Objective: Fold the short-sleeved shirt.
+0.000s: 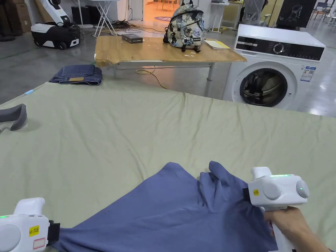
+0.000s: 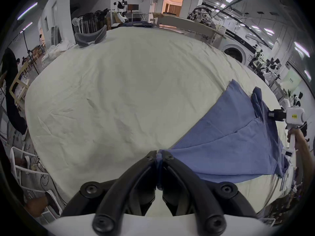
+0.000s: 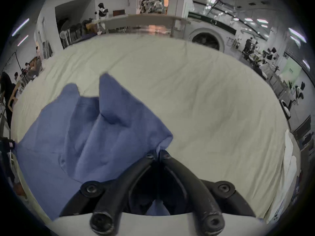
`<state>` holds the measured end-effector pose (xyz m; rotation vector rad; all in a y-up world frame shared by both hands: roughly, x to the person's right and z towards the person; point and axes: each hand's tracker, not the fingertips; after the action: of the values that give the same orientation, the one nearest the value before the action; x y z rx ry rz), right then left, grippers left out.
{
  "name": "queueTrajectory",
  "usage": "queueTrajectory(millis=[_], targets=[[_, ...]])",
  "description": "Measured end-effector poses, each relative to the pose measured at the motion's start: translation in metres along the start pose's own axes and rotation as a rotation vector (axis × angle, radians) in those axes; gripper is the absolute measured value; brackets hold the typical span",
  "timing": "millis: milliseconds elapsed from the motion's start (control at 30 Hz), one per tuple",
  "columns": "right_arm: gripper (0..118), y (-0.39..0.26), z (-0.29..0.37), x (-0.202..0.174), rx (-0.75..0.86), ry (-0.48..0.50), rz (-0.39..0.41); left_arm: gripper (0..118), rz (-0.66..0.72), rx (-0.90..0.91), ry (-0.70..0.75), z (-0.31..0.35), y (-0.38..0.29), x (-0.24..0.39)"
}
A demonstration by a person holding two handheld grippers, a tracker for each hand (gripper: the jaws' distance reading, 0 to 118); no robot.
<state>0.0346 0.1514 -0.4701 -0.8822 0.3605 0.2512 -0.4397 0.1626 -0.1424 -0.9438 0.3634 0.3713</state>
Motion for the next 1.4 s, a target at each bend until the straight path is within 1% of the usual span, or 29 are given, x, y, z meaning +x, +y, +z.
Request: queueTrajectory(millis=[67,133,200,233,267,333,433,467,533,567,667,867,967,1033,1067,1200,1333,1400], targets=[[1,0.006,0.022,0.004,0.052,-0.021,-0.026,0,-0.007,0.025,-0.004,0.005,0.004,0.001],[1,0.012,0.048,0.010,0.121,-0.017,-0.044,0,-0.013,0.047,-0.014,0.008,0.012,-0.003],[1,0.018,0.079,0.014,0.179,-0.049,-0.027,0,-0.031,0.123,-0.053,0.021,0.019,-0.001],[1,0.021,0.094,0.016,0.215,-0.067,-0.021,0,-0.040,0.156,-0.044,0.029,0.023,0.003],[1,0.023,0.110,0.019,0.254,-0.080,-0.014,0,-0.066,0.166,-0.050,0.048,0.033,0.014],[1,0.031,0.140,0.030,0.312,-0.120,-0.023,0,-0.079,0.229,-0.069,0.064,0.047,0.022],[1,0.041,0.188,0.045,0.407,-0.170,-0.057,0,-0.108,0.272,-0.116,0.085,0.077,0.041],[1,0.043,0.203,0.050,0.444,-0.186,-0.069,0,-0.122,0.311,-0.120,0.093,0.089,0.048],[1,0.048,0.232,0.059,0.516,-0.236,-0.082,0,-0.150,0.348,-0.145,0.113,0.114,0.069],[1,0.051,0.244,0.063,0.542,-0.269,-0.085,0,-0.163,0.380,-0.155,0.122,0.128,0.078],[1,0.063,0.277,0.079,0.608,-0.314,-0.111,0,-0.191,0.451,-0.180,0.139,0.179,0.099],[1,0.093,0.326,0.103,0.700,-0.407,-0.174,0,-0.242,0.575,-0.202,0.183,0.261,0.154],[1,0.113,0.346,0.113,0.724,-0.447,-0.189,0,-0.262,0.620,-0.193,0.197,0.293,0.177],[1,0.126,0.356,0.119,0.740,-0.454,-0.194,0,-0.271,0.636,-0.186,0.205,0.314,0.189],[1,0.133,0.361,0.121,0.759,-0.475,-0.199,0,-0.268,0.649,-0.189,0.209,0.322,0.196],[1,0.163,0.374,0.129,0.791,-0.496,-0.193,0,-0.276,0.684,-0.178,0.219,0.357,0.214],[1,0.196,0.379,0.135,0.814,-0.519,-0.180,0,-0.280,0.705,-0.168,0.227,0.386,0.227],[1,0.211,0.380,0.138,0.828,-0.519,-0.189,0,-0.278,0.709,-0.162,0.230,0.399,0.233]])
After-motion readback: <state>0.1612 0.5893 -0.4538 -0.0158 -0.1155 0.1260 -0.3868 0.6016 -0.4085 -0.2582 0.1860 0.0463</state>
